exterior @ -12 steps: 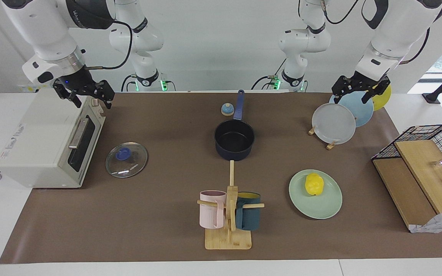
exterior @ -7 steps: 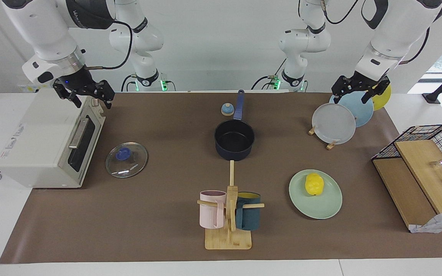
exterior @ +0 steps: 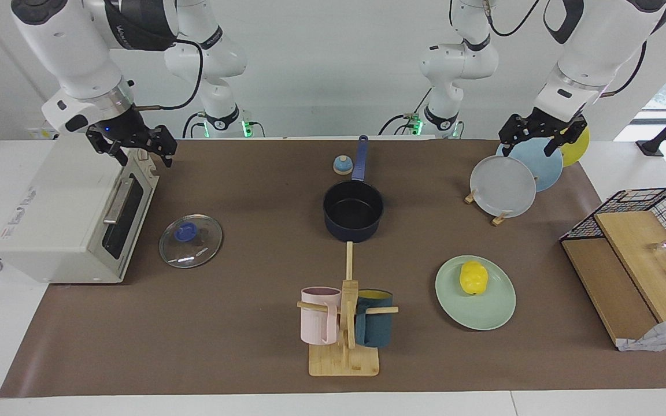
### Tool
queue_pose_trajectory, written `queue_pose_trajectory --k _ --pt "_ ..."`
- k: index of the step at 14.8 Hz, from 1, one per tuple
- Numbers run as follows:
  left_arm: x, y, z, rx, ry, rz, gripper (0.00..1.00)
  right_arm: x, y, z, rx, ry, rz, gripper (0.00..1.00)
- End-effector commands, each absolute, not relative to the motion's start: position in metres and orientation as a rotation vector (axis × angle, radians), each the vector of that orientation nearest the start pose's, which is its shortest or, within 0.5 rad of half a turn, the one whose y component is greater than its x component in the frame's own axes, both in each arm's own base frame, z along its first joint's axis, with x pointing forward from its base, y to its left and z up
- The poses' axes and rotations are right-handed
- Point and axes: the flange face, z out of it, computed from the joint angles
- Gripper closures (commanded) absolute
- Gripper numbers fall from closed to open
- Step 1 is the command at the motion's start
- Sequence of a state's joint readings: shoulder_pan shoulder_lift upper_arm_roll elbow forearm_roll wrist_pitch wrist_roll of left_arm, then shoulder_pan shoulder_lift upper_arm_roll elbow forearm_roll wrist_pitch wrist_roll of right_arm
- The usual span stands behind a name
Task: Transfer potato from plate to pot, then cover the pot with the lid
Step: 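Reach the left gripper to the potato while the right gripper reaches the lid, then grasp the potato with the left gripper while the right gripper grasps the lid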
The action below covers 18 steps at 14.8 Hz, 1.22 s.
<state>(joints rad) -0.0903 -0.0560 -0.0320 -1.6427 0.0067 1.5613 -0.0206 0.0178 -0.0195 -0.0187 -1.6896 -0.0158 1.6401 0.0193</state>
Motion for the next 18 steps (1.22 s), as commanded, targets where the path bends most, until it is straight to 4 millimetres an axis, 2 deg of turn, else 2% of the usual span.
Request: queue_pose_trajectory --k 1,6,9,10,12,14,15,18 --pt "0.535 -0.068 0.620 -3.141 0.116 -0.017 0.00 0.540 -0.004 0.542 -3.140 -0.077 0.002 0.00" --pt "0.545 -0.074 0.614 -3.177 0.065 -0.067 0.00 0.537 -0.016 0.444 -3.136 -0.161 0.014 0.00" --pt "0.571 -0.101 0.578 -3.187 0.108 -0.022 0.00 0.537 -0.027 0.392 -3.136 -0.212 -0.017 0.00" --pt "0.585 -0.104 0.556 -3.185 0.107 0.004 0.00 0.540 -0.029 0.375 -3.137 -0.210 -0.026 0.00" --pt "0.614 -0.107 0.515 -3.180 0.101 0.062 0.00 0.537 -0.024 0.359 -3.140 -0.224 -0.110 0.00" --pt "0.648 -0.114 0.484 -3.174 0.108 0.081 0.00 0.535 -0.021 0.349 -3.140 -0.232 -0.130 0.00" --pt "0.660 -0.119 0.470 -3.175 0.117 0.067 0.00 0.537 -0.021 0.336 -3.140 -0.229 -0.110 0.00" --pt "0.682 -0.122 0.424 -3.180 0.108 0.031 0.00 0.537 -0.016 0.330 -3.139 -0.244 -0.110 0.00"
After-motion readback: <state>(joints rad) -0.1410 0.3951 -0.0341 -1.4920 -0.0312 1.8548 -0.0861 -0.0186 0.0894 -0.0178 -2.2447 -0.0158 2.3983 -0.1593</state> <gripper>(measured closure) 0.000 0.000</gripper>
